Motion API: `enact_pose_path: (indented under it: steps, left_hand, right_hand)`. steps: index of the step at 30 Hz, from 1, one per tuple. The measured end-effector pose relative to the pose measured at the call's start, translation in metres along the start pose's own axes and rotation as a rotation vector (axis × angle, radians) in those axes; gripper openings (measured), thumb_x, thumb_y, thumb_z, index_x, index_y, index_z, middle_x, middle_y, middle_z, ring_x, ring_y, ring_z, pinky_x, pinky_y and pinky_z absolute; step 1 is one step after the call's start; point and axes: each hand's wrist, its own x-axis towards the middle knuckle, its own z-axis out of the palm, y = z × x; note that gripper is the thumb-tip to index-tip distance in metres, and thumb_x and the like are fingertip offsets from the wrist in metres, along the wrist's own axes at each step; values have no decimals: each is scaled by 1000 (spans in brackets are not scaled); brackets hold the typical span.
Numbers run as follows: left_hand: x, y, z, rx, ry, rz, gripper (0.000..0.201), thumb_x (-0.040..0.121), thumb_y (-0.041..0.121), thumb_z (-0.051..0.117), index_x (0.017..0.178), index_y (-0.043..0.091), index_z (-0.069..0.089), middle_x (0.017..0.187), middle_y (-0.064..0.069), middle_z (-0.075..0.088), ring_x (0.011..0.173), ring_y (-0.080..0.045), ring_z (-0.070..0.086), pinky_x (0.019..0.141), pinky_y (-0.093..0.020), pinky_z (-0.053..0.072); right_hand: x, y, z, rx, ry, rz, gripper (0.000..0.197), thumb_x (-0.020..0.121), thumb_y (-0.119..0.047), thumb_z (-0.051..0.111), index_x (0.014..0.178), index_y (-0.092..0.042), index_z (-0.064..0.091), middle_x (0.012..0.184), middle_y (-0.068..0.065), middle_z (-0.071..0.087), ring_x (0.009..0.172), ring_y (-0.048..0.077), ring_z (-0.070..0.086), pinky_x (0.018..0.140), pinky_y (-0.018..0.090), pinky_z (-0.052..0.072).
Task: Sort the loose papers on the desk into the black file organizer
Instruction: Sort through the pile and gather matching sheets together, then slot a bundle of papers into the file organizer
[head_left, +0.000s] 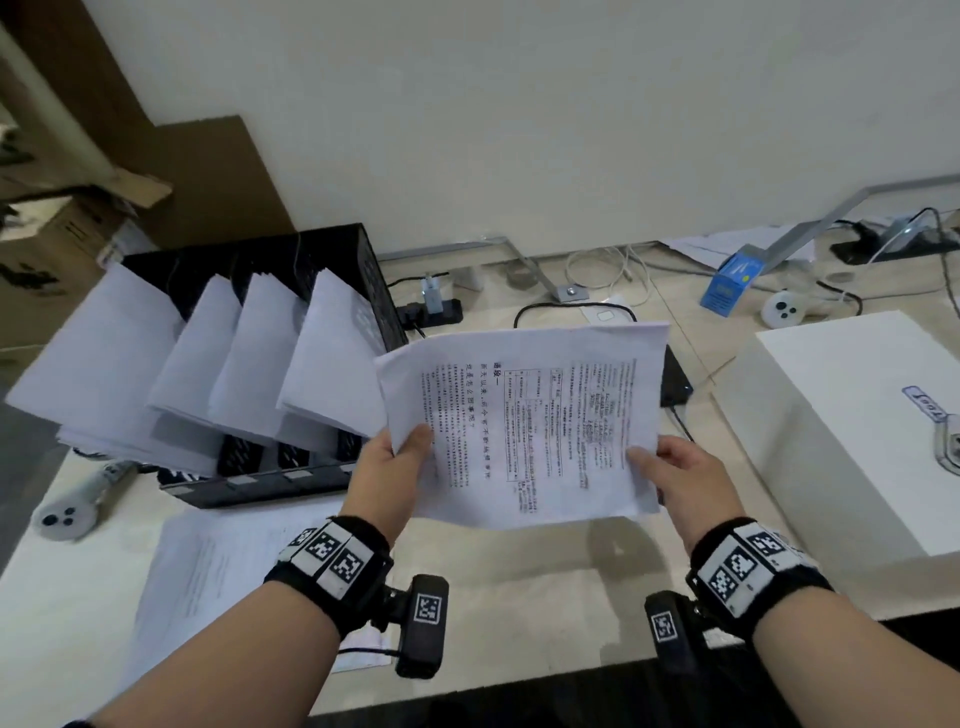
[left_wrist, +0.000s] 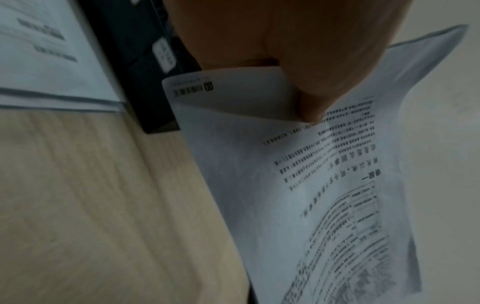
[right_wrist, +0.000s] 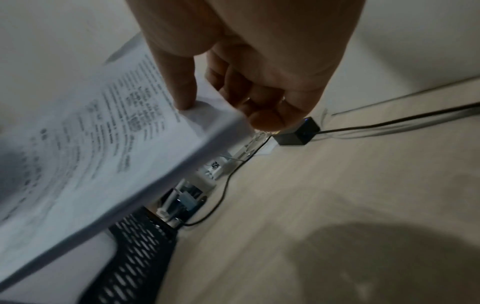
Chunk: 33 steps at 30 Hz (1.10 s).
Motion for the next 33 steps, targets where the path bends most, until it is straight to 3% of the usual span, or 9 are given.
enact_pose_path:
  steps: [4,7,11,14,18,24,27,31,33]
  left_hand:
    - [-6,15,-33,-193,97,5,12,102,21,57,99,22,68,87,12,77,78,-8,73,68,-28,53]
    - [-9,19,-56,-319,135,-33,13,102,22,57,107,21,69,102,3,79,95,-18,73,80,-36,55]
    - [-15,17,-88,-379,124,-70,12,101,21,57,108,21,67,98,8,80,89,-12,75,78,-35,55]
    - [-14,8,-122,-300,116,-101,15,100,22,60,112,21,68,108,5,78,95,-14,73,78,-35,56]
    - [-4,-12,-167,-153,153,-138,21,100,33,59,113,21,69,107,3,78,97,-19,72,85,-41,58]
    - [21,-24,-239,-188,179,-189,32,100,49,47,103,22,65,82,6,73,73,-12,67,73,-36,41]
    - [33,-18,-254,-242,161,-157,22,100,35,54,114,20,61,76,4,70,60,-12,65,62,-30,44]
    - [55,-11,-275,58,162,-106,20,95,23,63,113,19,58,88,0,70,53,-7,62,46,-23,41]
    - [66,-13,-287,203,193,-122,26,90,33,70,102,13,58,83,-2,65,58,-13,55,45,-23,38]
  right_hand:
    - [4,-24,38,253,-50,53,6,92,-16,67,91,-21,68,81,-2,73,65,15,70,60,29,43]
    - [-1,-47,79,361,-163,55,7,96,-16,62,90,-19,62,78,-1,73,61,18,71,56,28,40]
    - [-23,-69,135,213,-392,-71,15,98,-18,60,112,-16,67,94,8,78,65,24,68,50,29,45]
    - [-40,-77,177,-14,-504,-114,19,97,-25,63,96,-7,69,72,13,72,56,28,58,50,30,40]
    - [-52,-81,213,-231,-456,-181,35,97,-31,61,69,-10,59,52,8,58,48,20,52,58,33,44]
    - [-64,-104,273,-217,-396,-400,7,97,-27,62,90,-26,63,69,-22,63,68,1,60,72,22,47]
    - [-79,-126,304,-148,-413,-518,28,97,-7,60,103,-35,63,92,-35,67,91,-21,61,80,1,42]
    - [-92,-145,347,-156,-415,-572,44,98,0,58,78,-37,71,69,-24,72,68,-9,66,66,7,49]
    - [-96,-151,367,-154,-392,-583,37,96,-7,59,81,-37,75,81,-26,75,85,-5,70,80,17,55]
